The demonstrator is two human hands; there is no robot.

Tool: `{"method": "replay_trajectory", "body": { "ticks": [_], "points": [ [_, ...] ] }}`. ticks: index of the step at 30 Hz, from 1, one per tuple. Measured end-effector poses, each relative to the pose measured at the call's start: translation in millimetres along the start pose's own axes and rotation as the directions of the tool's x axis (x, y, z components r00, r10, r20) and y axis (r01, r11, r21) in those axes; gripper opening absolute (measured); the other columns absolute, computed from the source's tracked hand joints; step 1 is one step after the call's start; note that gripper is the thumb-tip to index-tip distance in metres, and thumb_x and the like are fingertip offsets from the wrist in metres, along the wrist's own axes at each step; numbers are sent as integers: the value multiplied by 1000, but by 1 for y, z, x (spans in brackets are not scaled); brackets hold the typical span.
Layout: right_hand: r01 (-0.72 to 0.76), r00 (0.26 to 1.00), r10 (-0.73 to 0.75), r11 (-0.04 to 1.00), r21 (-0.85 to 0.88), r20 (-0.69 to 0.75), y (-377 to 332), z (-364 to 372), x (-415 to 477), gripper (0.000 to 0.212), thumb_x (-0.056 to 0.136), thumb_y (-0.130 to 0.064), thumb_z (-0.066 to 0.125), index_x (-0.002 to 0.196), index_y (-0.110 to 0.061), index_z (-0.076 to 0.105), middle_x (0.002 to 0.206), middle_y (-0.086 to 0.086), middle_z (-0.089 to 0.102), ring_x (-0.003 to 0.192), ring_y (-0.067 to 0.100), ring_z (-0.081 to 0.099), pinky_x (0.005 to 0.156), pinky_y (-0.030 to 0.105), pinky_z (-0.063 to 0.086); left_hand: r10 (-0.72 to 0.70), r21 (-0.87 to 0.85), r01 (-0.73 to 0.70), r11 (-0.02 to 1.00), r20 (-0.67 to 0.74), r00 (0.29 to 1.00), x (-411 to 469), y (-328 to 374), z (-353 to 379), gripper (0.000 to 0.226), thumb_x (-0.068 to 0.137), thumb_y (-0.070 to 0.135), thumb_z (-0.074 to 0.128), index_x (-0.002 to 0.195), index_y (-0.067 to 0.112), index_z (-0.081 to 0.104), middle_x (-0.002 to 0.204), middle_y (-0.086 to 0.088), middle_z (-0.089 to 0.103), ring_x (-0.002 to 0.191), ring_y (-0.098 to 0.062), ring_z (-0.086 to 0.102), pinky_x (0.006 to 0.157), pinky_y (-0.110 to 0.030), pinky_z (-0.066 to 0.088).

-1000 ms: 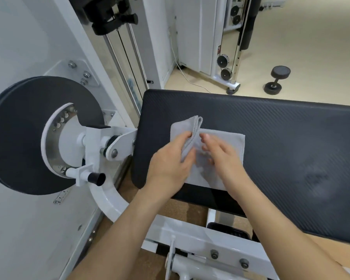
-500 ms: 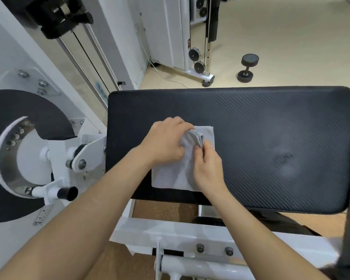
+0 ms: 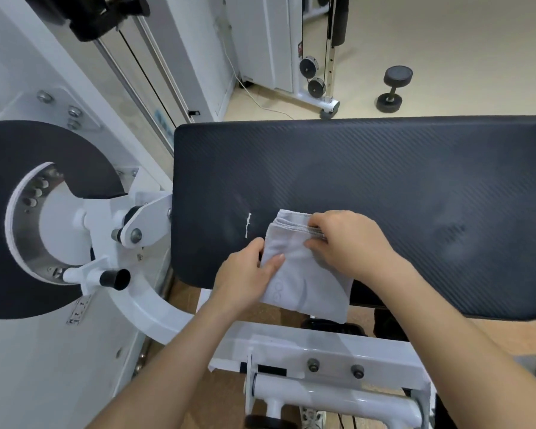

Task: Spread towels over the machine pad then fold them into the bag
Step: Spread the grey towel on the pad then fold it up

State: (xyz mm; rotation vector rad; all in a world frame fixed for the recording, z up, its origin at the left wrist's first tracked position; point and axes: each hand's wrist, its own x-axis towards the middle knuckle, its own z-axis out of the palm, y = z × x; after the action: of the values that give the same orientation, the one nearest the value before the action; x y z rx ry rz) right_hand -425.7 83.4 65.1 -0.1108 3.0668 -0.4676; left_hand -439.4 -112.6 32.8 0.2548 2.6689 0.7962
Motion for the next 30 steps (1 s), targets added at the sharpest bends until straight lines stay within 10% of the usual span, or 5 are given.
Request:
{"method": "replay_trajectory", "body": {
  "ticks": [15, 19, 23, 30],
  "points": [
    [-129, 893, 74, 987, -95, -445, 21, 42, -9, 34, 90, -48, 52, 94, -15, 61, 86, 7, 53, 76, 27, 51, 62, 36, 33, 158, 267, -81, 960, -278, 947, 3, 14, 10, 32, 95, 52, 46, 108, 24, 39, 91, 5, 58, 70, -13, 56, 52, -26, 35],
    [-126, 905, 54, 981, -145, -421, 24, 41, -8, 42, 92, -53, 48, 100, -14, 60, 91, 8, 54, 81, 28, 50, 63, 37, 33, 382, 343, -264, 901, -344, 858, -2, 19, 10, 68, 86, 26, 67, 143, 25, 31, 135, -6, 42, 117, -22, 46, 83, -35, 50],
    [-68, 938, -15, 972, -226, -347, 27, 35, -9, 43, 93, -54, 45, 104, -15, 59, 91, 6, 54, 81, 27, 50, 61, 35, 29, 615, 675, -372, 637, -155, 773, 14, 40, 11, 70, 87, 15, 51, 152, 25, 24, 156, -10, 29, 141, -29, 30, 112, -52, 30],
    [26, 998, -37, 983, -183, -57, 25, 15, -14, 45, 89, -52, 52, 112, -13, 53, 108, 6, 51, 101, 26, 48, 75, 39, 42, 570, 728, -381, 571, -18, 821, 21, 25, 25, 57, 98, 21, 30, 153, 16, 19, 158, -7, 28, 144, -26, 30, 112, -48, 33]
  ]
}}
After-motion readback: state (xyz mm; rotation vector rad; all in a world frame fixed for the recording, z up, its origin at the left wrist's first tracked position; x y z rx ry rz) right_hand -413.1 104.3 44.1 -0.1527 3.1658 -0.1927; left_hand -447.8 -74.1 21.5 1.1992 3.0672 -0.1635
